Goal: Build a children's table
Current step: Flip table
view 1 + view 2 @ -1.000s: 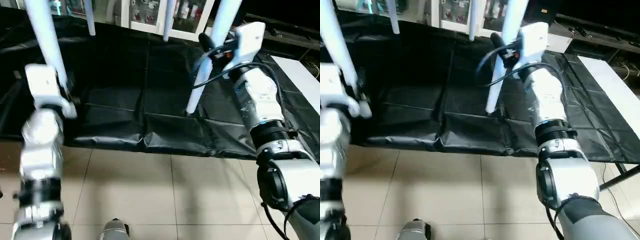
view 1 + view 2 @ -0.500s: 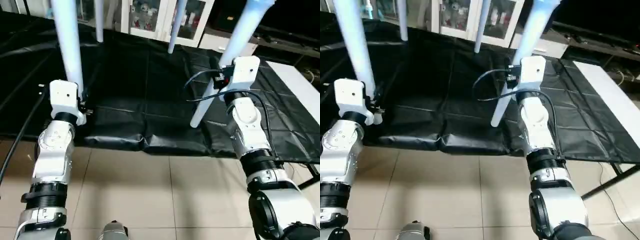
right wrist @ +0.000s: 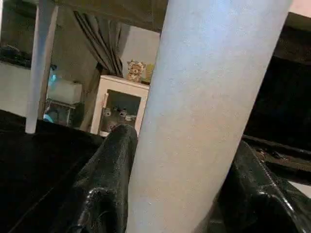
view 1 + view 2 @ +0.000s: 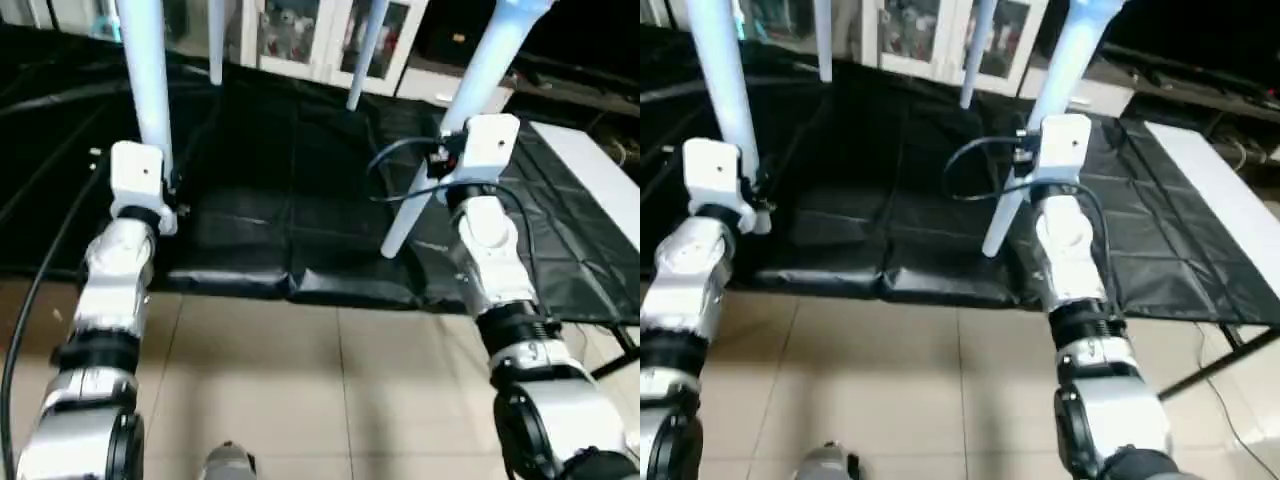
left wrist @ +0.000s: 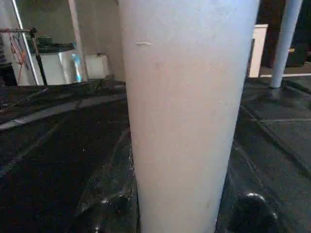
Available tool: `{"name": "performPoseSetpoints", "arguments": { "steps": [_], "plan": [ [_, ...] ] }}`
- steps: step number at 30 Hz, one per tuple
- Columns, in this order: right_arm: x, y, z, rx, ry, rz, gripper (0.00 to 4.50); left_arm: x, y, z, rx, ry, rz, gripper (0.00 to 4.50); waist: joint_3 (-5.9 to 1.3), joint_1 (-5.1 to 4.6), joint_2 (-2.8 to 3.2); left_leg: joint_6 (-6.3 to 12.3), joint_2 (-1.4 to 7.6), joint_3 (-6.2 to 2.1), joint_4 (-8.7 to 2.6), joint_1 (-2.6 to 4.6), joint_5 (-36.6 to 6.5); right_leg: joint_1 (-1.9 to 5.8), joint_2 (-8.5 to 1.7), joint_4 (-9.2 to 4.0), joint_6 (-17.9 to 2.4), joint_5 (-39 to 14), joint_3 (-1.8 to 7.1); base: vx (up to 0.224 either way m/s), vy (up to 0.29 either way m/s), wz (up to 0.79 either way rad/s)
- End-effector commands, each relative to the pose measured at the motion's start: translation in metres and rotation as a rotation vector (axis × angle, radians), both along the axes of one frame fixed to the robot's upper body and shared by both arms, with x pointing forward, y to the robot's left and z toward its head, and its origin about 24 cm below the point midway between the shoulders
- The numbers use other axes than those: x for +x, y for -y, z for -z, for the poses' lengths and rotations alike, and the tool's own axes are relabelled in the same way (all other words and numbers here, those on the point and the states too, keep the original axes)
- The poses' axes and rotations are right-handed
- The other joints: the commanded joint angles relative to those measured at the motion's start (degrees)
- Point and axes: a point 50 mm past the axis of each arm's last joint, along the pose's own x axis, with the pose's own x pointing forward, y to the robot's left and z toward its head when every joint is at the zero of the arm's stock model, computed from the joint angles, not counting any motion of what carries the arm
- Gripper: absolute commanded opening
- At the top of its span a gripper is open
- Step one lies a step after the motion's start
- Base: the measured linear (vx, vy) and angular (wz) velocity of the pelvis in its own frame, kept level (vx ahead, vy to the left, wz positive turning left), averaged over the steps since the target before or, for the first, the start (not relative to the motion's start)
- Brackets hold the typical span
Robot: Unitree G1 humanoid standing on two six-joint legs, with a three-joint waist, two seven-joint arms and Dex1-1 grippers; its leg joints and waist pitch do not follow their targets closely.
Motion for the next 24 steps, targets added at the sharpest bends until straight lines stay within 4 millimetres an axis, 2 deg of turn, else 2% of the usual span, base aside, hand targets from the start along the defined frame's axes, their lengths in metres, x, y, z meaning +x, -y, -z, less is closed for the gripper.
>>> {"name": "performPoseSetpoints", "arguments": {
  "steps": [1, 2, 4, 7, 8, 10, 11, 12, 13, 15, 16, 17, 18, 20, 21, 22, 23, 24],
  "plan": [
    [-0.005, 0.007, 0.02, -0.04, -0.071, -0.002, 2.5, 0.003, 0.009, -0.027, 0.064, 0.107, 0.06, 1.56, -5.51, -1.13, 3.15, -12.45, 4.21, -3.11, -5.95, 4.42, -30.0, -0.04, -5.65, -4.08, -6.6, -8.8, 3.32, 0.0, 0.0, 0.0],
    [-0.005, 0.007, 0.02, -0.034, -0.067, -0.011, 2.63, 0.003, 0.01, -0.029, 0.064, 0.118, 0.066, 2.12, -5.52, -1.17, 3.11, -12.14, 4.25, -3.08, -5.93, 4.37, -29.0, 0.09, -5.6, -3.99, -6.7, -7.7, 3.31, 0.0, 0.0, 0.0],
    [-0.005, 0.009, 0.019, -0.032, -0.065, -0.013, 2.74, -0.001, 0.011, -0.03, 0.062, 0.149, 0.079, 2.26, -5.56, -1.23, 3.14, -11.97, 4.33, -3.16, -6.03, 4.17, -28.2, 0.39, -5.65, -3.91, -6.9, -6.6, 3.25, 0.0, 0.0, 0.0],
    [-0.005, 0.015, 0.017, -0.026, -0.05, -0.018, 3.08, -0.01, 0.013, -0.032, 0.057, 0.198, 0.092, 2.6, -5.58, -1.68, 2.68, -11.2, 4.47, -3.14, -5.99, 3.64, -25.4, 1.03, -5.76, -3.51, -7.5, -4.5, 3.19, 0.0, 0.0, 0.0],
    [-0.006, 0.017, 0.015, -0.025, -0.039, -0.026, 3.12, -0.013, 0.013, -0.033, 0.057, 0.216, 0.093, 2.68, -5.45, -1.66, 2.75, -10.89, 4.51, -3.05, -5.92, 3.59, -25.3, 1.01, -5.9, -3.62, -7.5, -5.3, 3.27, 0.0, 0.0, 0.0],
    [-0.007, 0.018, 0.012, -0.009, -0.022, -0.049, 3.33, -0.018, 0.013, -0.035, 0.026, 0.246, 0.083, 2.77, -5.33, -1.88, 2.29, -10.14, 4.36, -2.78, -5.69, 3.68, -25.1, 0.87, -5.89, -3.83, -7.5, -7.2, 3.42, 0.0, 0.0, 0.0],
    [-0.007, 0.019, 0.011, -0.005, -0.014, -0.05, 3.45, -0.02, 0.013, -0.037, 0.028, 0.259, 0.084, 2.9, -5.27, -1.96, 2.28, -9.75, 4.36, -2.75, -5.63, 3.66, -25.2, 0.82, -5.92, -4.08, -7.3, -8.8, 3.5, 0.0, 0.0, 0.0],
    [-0.008, 0.019, 0.009, 0.005, -0.001, -0.058, 3.51, -0.022, 0.012, -0.039, 0.03, 0.277, 0.079, 3.04, -5.22, -2.08, 2.37, -9.7, 4.44, -2.86, -5.68, 3.6, -25.4, 0.82, -5.91, -4.2, -7.0, -10.0, 3.5, 0.0, 0.0, 0.0],
    [-0.01, 0.019, 0.009, 0.005, 0.006, -0.063, 3.51, -0.025, 0.012, -0.04, 0.027, 0.293, 0.077, 3.04, -5.23, -2.14, 2.12, -9.66, 4.49, -2.88, -5.7, 3.58, -25.3, 0.82, -5.9, -4.23, -6.8, -10.3, 3.47, 0.0, 0.0, 0.0],
    [-0.012, 0.019, 0.009, 0.005, 0.014, -0.069, 3.75, -0.032, 0.013, -0.043, 0.031, 0.321, 0.079, 3.16, -5.25, -2.4, 2.31, -9.76, 4.52, -3.02, -5.81, 3.58, -25.3, 0.77, -5.68, -4.11, -6.6, -10.3, 3.37, 0.0, 0.0, 0.0],
    [-0.014, 0.019, 0.01, 0.006, 0.013, -0.073, 3.83, -0.036, 0.014, -0.044, 0.037, 0.332, 0.084, 3.24, -5.12, -2.42, 1.96, -9.76, 4.64, -3.06, -5.9, 3.57, -25.7, 0.75, -5.73, -4.21, -6.5, -10.9, 3.32, 0.0, 0.0, 0.0],
    [-0.014, 0.019, 0.01, 0.007, 0.013, -0.073, 3.88, -0.037, 0.014, -0.044, 0.04, 0.333, 0.084, 3.36, -5.18, -2.41, 2.07, -9.82, 4.67, -3.07, -5.87, 3.56, -25.7, 0.76, -5.82, -4.17, -6.5, -10.8, 3.33, 0.0, 0.0, 0.0],
    [-0.015, 0.019, 0.01, 0.008, 0.013, -0.073, 3.96, -0.039, 0.014, -0.044, 0.045, 0.337, 0.085, 3.47, -5.1, -2.45, 1.88, -9.62, 4.52, -2.95, -5.83, 3.63, -26.0, 0.59, -5.68, -4.31, -6.3, -11.4, 3.36, 0.0, 0.0, 0.0],
    [-0.019, 0.019, 0.011, 0.004, 0.026, -0.073, 4.09, -0.048, 0.01, -0.042, 0.063, 0.342, 0.051, 3.53, -5.09, -2.34, 1.82, -9.16, 4.43, -2.87, -5.75, 3.59, -25.5, 0.55, -5.67, -4.42, -6.1, -11.4, 3.5, 0.0, 0.0, 0.0],
    [-0.022, 0.02, 0.012, -0.005, 0.042, -0.079, 4.2, -0.052, 0.008, -0.041, 0.062, 0.348, 0.033, 3.71, -5.09, -2.42, 1.8, -9.03, 4.38, -2.88, -5.72, 3.51, -25.3, 0.6, -5.62, -4.39, -6.0, -11.5, 3.5, 0.0, 0.0, 0.0],
    [-0.031, 0.02, 0.012, -0.027, 0.083, -0.097, 4.2, -0.061, 0.002, -0.039, 0.061, 0.362, -0.013, 3.71, -5.09, -2.2, 2.48, -9.18, 4.51, -3.02, -5.82, 3.41, -25.7, 0.75, -5.65, -4.28, -5.9, -11.2, 3.53, 0.0, 0.0, 0.0],
    [-0.035, 0.02, 0.013, -0.03, 0.102, -0.111, 4.2, -0.065, 0.0, -0.039, 0.052, 0.369, -0.031, 3.83, -4.92, -2.24, 2.18, -9.26, 4.73, -3.12, -5.98, 3.28, -26.4, 0.67, -5.72, -4.52, -5.2, -11.5, 3.53, 0.0, 0.0, 0.0],
    [-0.035, 0.02, 0.013, -0.03, 0.102, -0.111, 4.2, -0.065, 0.0, -0.039, 0.052, 0.369, -0.031, 3.9, -5.04, -2.29, 2.12, -9.2, 4.5, -3.07, -5.86, 3.73, -27.5, 0.41, -5.43, -4.68, -5.2, -12.3, 3.48, 0.0, 0.0, 0.0]
  ]
}}
